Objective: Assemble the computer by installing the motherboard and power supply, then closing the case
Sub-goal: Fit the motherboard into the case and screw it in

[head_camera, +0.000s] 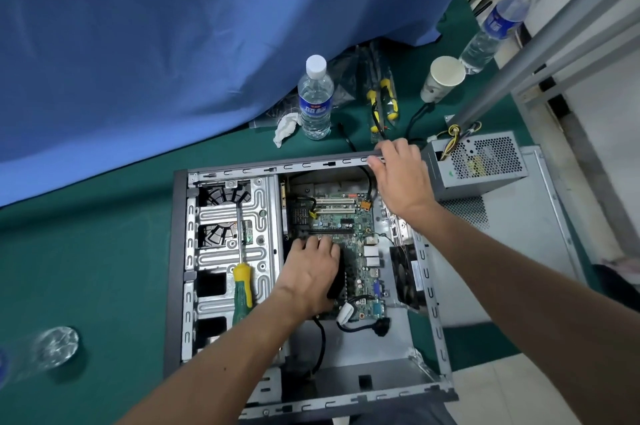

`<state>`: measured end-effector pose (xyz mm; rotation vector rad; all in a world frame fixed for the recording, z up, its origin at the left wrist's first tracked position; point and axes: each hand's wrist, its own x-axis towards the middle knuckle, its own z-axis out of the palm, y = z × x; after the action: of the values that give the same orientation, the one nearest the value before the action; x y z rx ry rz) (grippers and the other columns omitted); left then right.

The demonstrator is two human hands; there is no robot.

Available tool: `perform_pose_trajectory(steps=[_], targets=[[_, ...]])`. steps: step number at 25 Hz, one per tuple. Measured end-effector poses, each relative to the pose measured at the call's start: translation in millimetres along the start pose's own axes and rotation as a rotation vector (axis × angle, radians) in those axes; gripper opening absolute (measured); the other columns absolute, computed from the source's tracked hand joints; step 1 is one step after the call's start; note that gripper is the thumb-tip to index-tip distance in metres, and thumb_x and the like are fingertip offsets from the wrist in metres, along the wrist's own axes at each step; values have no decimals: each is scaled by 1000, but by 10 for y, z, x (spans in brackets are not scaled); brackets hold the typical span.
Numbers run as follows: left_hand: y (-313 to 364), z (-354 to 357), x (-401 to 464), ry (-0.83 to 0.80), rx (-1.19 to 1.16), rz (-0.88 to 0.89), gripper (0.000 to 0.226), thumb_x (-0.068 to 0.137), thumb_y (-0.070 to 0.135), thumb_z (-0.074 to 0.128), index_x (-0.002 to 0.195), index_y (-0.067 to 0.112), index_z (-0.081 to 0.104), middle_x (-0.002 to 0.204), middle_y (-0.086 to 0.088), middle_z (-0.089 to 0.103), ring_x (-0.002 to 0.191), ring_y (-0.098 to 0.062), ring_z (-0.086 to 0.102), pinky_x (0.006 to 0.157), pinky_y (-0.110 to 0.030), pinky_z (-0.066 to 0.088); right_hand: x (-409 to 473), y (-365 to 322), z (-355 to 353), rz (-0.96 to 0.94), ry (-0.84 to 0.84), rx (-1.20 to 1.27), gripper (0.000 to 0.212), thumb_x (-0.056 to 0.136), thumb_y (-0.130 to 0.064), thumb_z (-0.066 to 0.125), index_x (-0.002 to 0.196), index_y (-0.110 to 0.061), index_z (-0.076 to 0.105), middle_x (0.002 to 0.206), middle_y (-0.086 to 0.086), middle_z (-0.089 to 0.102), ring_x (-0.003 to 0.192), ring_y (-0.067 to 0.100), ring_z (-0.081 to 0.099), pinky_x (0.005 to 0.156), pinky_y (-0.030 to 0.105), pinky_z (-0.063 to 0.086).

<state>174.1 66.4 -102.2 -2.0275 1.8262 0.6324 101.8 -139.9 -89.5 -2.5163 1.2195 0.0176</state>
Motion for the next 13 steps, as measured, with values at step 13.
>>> perform_pose_trajectory(steps=[13], targets=[[34,-138,141,34,-195,-129,80,74,59,73,131,11,41,127,-6,41,118,-27,42,81,-44,49,-2,15,-8,4,-15,71,37,104,-37,39,128,-12,51,125,8,48,118,27,40,92,45,43]])
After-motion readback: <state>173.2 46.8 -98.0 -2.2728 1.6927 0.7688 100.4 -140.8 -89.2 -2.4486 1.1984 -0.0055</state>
